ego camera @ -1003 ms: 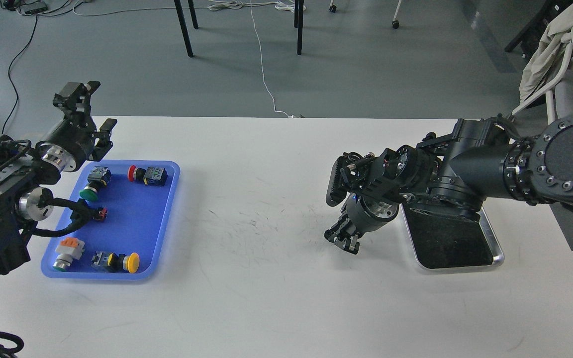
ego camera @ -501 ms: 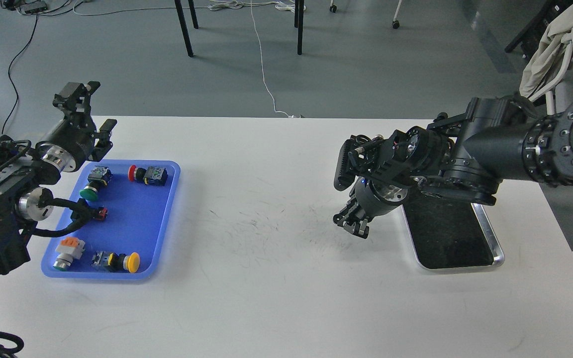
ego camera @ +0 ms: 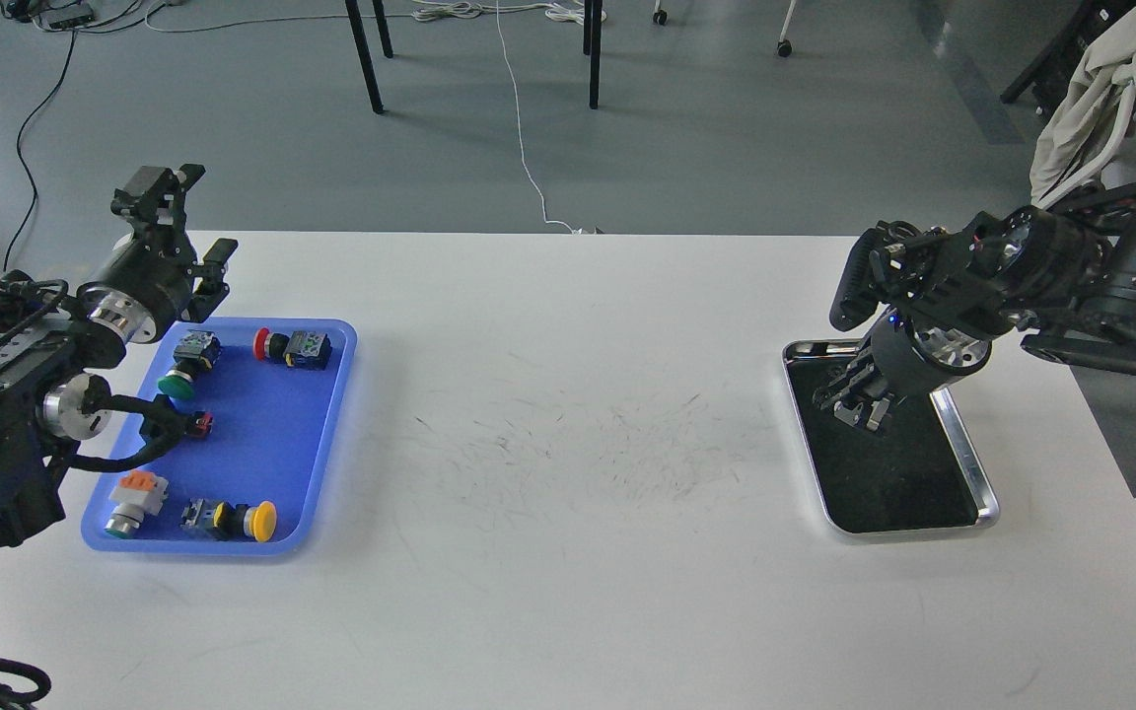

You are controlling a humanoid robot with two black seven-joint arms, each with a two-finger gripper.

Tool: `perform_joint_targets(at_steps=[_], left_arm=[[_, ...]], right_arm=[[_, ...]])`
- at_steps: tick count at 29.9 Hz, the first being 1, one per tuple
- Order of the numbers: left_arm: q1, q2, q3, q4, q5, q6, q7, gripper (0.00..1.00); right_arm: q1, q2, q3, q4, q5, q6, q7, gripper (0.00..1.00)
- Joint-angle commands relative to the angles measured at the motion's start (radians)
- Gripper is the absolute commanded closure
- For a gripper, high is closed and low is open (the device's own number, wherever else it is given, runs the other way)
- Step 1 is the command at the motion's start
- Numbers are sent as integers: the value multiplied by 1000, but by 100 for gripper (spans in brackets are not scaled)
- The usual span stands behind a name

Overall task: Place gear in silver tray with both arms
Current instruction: 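Lift the gear and move it over the silver tray, then lower the gear into the silver tray and open the right gripper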

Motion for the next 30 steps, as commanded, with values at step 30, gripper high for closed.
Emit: perform_joint_targets(at_steps=[30], left_arm=[[6,-2,1,0,0,1,0,4]], right_arm=[[-158,-40,10,-103,-19,-3,0,95]])
